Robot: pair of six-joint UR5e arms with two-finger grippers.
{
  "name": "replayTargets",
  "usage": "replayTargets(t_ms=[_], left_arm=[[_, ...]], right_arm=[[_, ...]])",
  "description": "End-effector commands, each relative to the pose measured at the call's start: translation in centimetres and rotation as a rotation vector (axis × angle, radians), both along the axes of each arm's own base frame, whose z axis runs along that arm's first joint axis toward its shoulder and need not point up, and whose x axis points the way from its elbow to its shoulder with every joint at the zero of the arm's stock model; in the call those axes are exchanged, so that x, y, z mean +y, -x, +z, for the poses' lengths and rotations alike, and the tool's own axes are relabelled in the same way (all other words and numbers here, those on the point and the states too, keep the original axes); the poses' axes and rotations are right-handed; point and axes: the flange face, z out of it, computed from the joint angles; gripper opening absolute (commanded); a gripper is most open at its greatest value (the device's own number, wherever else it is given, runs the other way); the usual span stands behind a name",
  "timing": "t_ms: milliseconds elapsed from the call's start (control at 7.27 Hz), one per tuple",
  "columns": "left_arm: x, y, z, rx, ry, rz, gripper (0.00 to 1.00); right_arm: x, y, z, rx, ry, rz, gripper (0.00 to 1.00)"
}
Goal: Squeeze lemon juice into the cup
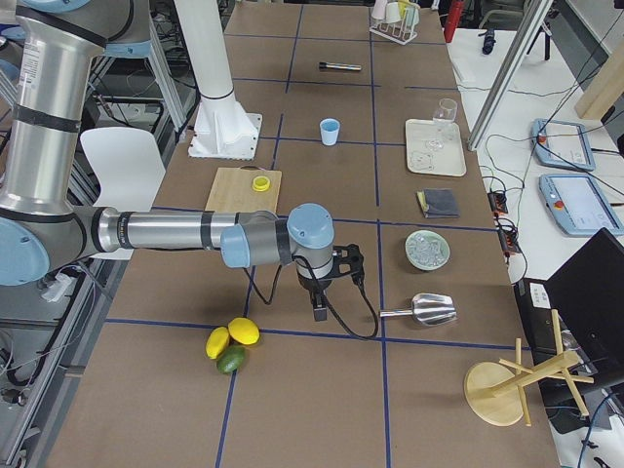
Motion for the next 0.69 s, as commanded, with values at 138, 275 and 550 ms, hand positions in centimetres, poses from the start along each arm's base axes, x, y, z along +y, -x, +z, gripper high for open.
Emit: replayTargets(t_ms=[138,275,550], left_arm=[[-0.4,-0.1,1.2,-0.012,0.018,0.004,1.0],[-0.4,-0.1,1.0,-0.01,0.016,0.003,1.0],[-0.4,-0.1,0.6,-0.01,0.009,0.003,1.0]], right_arm=[[-1.7,0.1,-6.6,-0.035,-0.052,0.122,1.0],[-1.2,0.2,-7.3,-0.064,-0.095,0.118,1.0],[-0.2,3.7,-9.8,-0.103,-0.215,0.054,1.0]])
